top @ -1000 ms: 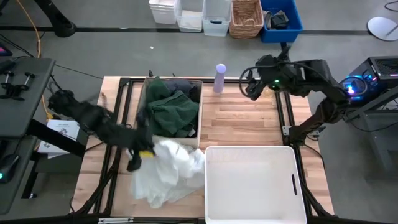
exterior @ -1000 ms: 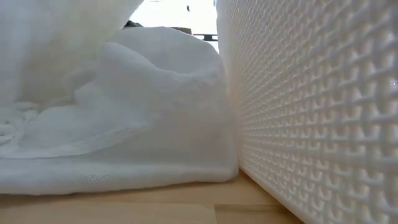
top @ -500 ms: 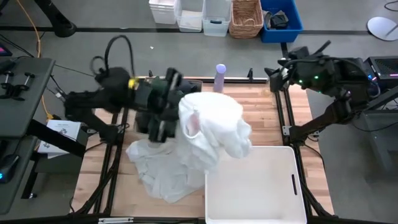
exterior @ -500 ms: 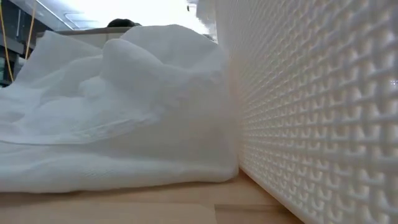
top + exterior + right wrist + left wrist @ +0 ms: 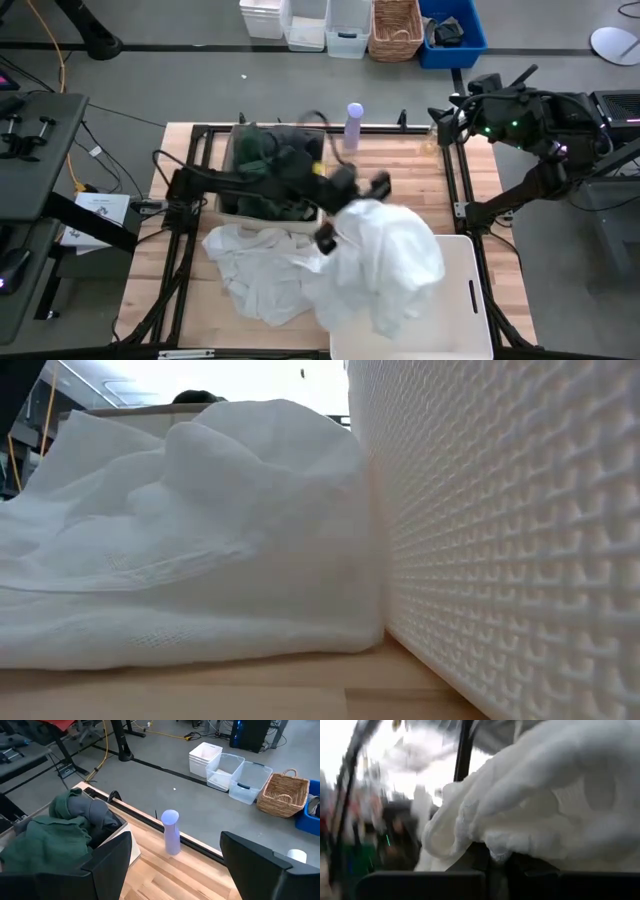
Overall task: Sort clothes
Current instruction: Put the white cloth into the white bin, then return to Home Position
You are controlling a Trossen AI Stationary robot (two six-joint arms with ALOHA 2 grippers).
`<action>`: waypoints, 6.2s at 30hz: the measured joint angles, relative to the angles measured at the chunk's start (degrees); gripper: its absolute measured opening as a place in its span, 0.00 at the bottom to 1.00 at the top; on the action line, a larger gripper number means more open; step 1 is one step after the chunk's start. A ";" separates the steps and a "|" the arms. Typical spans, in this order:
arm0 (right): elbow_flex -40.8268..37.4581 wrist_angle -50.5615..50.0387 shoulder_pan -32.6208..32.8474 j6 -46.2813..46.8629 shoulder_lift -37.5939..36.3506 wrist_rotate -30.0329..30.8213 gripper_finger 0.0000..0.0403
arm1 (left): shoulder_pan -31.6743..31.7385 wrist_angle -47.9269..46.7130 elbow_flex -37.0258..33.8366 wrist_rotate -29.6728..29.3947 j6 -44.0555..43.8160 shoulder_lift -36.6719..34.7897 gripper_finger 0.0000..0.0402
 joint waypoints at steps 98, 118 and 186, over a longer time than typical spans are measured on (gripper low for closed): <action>0.09 0.00 0.00 7.40 -0.99 -5.53 0.74 | -9.72 -9.75 -21.77 -38.12 37.19 -27.07 0.02; 0.07 0.00 0.00 7.14 -0.95 -5.80 0.74 | -9.40 -8.93 -20.32 -26.20 9.11 -2.77 0.47; -93.63 69.76 -14.10 -17.04 -51.20 -52.61 0.00 | -10.84 -27.73 -108.00 -50.85 -3.20 -113.53 0.00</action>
